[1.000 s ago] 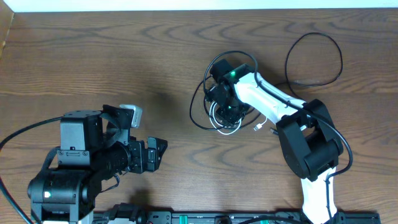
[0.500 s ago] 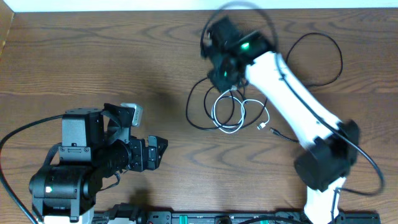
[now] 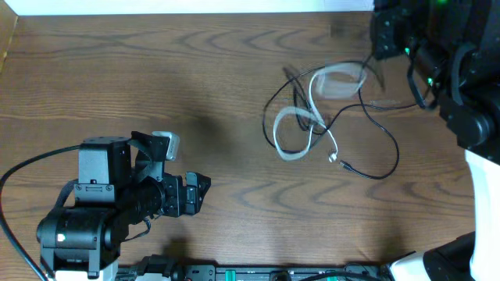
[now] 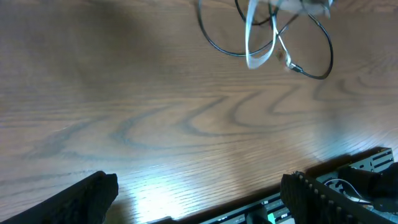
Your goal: Untangle cables
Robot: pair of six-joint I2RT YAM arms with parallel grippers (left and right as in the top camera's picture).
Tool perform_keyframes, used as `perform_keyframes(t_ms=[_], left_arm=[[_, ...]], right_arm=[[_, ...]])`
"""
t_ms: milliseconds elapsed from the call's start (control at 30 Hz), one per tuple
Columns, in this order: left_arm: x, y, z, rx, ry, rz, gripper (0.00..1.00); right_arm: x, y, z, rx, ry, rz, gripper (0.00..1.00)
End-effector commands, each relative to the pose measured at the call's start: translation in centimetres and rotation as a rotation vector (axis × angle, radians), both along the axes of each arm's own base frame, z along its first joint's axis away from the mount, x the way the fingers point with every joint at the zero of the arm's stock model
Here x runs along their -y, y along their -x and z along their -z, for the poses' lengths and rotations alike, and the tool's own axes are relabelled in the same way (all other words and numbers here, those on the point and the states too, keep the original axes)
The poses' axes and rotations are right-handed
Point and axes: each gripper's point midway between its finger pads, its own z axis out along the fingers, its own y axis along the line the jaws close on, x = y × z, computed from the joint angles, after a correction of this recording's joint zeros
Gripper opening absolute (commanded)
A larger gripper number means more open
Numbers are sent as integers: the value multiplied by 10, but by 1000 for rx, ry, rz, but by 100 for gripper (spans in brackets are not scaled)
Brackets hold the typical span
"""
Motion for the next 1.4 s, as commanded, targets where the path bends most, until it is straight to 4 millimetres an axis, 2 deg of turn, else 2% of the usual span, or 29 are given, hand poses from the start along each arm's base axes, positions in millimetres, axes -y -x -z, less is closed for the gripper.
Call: perform_keyframes(t_ms=[0,33,67,100,133,200,267,300,333,367,433,667,867,1067,1167,1333,1367], left_arm=[[0,1,0,3,-9,9,90],[0,1,0,2,-9,9,90],[0,1,0,1,-9,9,90],[0,1,1,-1,-9,9,90],[0,2,1,-5,-9,9,90],[0,3,2,-9,-9,9,90],[0,4,2,-13,-10,9,90],[0,4,2,-12,-10,9,90],[0,4,2,-12,-10,9,90],[0,4,2,-12,-10,9,90],[0,4,2,-12,-10,9,90],[0,4,2,-13,-10,9,90],[0,5,3,-20,-11,9,90],[0,5,3,-18,-13,13,90],[0,5,3,-13,-19,24,90],[0,5,3,-13,-19,24,90],[0,5,3,-13,-19,24,90]], right_arm=[[-7,-10,52,-177,28,-13,72],[-8,-11,64,-220,45,-18,83],[-11,-12,86,-294,74,-30,93],[-13,-12,99,-342,84,-40,97],[-18,-11,119,-418,95,-61,98],[-24,-8,140,-501,101,-86,99],[-33,-1,174,-647,104,-124,98],[-34,7,200,-764,111,-121,98],[-29,13,225,-873,106,-32,97],[-27,13,231,-894,104,-3,97],[-23,14,259,-979,79,125,97],[-15,24,322,-1062,-28,496,99],[-20,28,368,-1079,-32,537,99],[-2,39,406,-1081,37,599,99],[5,41,425,-1084,81,554,99],[9,47,446,-1100,124,493,91],[8,47,449,-1101,126,478,81]])
